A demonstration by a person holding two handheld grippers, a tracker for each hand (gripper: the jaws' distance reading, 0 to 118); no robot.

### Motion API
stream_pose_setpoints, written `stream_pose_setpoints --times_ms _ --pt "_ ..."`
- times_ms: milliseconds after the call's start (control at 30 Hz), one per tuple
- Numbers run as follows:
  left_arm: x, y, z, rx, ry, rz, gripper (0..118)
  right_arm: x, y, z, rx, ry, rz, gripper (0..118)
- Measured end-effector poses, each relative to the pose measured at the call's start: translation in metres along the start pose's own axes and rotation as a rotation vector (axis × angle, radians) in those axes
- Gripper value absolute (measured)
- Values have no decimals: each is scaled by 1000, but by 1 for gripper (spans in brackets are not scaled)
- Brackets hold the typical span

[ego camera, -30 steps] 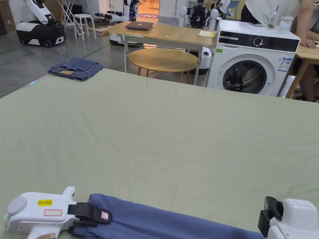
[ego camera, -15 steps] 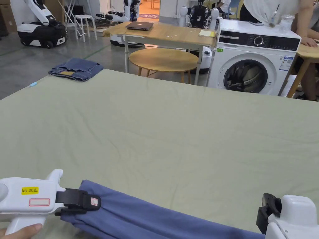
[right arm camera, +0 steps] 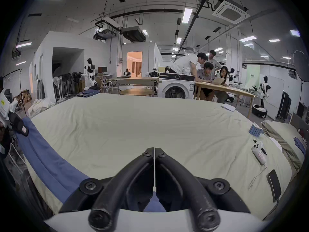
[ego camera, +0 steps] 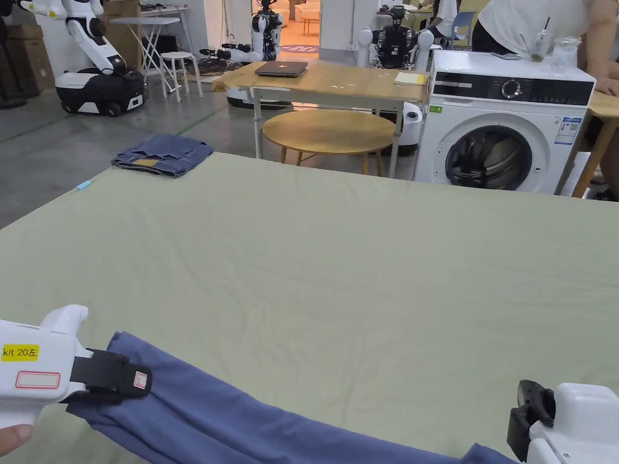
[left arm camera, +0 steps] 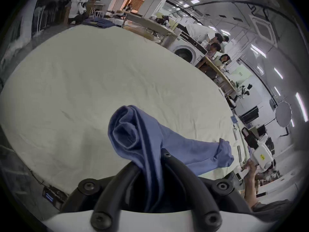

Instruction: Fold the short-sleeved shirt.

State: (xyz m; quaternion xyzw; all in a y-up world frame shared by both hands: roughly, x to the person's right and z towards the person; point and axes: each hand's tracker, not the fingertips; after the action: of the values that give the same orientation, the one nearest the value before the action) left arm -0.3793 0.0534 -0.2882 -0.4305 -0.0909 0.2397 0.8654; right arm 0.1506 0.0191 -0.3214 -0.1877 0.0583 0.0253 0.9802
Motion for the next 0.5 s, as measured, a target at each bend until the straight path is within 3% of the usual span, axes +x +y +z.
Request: stream_pose_setpoints --times_ms 267,500 --pt "83 -9 -22 -81 -108 -69 1 4 -1 6 -3 -4 -7 0" --pt "136 -27 -91 -229 -207 -120 1 11 -10 8 -25 -15 -20 1"
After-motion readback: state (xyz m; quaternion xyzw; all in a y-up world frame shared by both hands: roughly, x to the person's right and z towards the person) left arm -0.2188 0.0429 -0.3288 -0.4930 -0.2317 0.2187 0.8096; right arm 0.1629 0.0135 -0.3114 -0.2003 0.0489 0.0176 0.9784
